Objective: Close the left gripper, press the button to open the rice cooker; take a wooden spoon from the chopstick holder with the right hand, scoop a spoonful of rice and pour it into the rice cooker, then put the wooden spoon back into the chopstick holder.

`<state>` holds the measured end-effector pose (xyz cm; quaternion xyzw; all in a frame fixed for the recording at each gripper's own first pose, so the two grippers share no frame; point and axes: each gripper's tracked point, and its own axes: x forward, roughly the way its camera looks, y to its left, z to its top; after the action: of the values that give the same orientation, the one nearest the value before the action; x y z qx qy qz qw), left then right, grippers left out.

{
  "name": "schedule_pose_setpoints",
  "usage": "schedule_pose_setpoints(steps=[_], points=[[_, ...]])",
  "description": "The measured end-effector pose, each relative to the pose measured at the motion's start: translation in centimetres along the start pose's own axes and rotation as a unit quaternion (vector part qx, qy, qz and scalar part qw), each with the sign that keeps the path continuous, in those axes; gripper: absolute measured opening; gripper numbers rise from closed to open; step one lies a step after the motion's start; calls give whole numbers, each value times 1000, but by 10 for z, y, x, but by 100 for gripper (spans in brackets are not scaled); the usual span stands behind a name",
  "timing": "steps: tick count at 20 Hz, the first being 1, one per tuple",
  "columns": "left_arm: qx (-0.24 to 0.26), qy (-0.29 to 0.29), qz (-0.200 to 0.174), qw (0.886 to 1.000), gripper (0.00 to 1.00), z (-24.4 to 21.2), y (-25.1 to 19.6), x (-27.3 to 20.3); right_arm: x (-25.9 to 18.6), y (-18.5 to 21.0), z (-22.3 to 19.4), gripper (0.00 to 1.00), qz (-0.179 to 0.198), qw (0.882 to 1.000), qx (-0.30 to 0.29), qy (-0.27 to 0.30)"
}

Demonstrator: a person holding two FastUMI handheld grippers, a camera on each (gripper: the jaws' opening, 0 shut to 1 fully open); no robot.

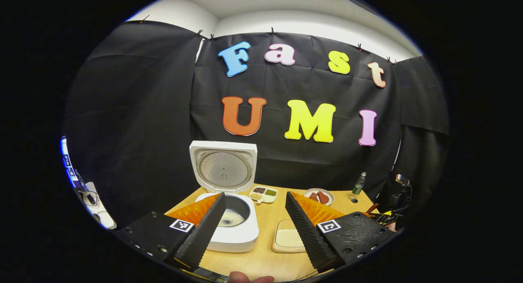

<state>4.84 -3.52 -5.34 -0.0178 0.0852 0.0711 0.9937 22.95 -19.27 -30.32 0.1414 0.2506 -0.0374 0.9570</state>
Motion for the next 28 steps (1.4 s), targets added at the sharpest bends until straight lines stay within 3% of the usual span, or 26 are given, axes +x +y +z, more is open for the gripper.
schedule_pose_setpoints(steps=[6, 9, 13, 14, 21, 23, 28], points=[[5, 5, -6, 1000, 94, 0, -3, 4, 11, -2, -13, 16, -1, 1000, 7, 6], [3, 6, -11, 1000, 94, 3, -5, 5, 7, 1, -8, 23, 2, 1000, 15, 0], [-1, -1, -21, 1000, 94, 7, -6, 8, -3, -6, 1, 76, -13, 1000, 7, -10], [-1, -2, -24, 1000, 94, 8, -6, 10, -8, -7, 5, 80, -17, 1000, 9, -13], [-7, -17, -35, 999, 94, 22, 2, 30, -65, -13, 56, 85, -33, 997, -6, -71], [-9, -26, -38, 999, 94, 32, 6, 36, -86, -8, 72, 92, -36, 995, -23, -91], [6, -54, -39, 998, 94, 69, 24, 70, -138, 20, 109, 92, -34, 987, -67, -142]])
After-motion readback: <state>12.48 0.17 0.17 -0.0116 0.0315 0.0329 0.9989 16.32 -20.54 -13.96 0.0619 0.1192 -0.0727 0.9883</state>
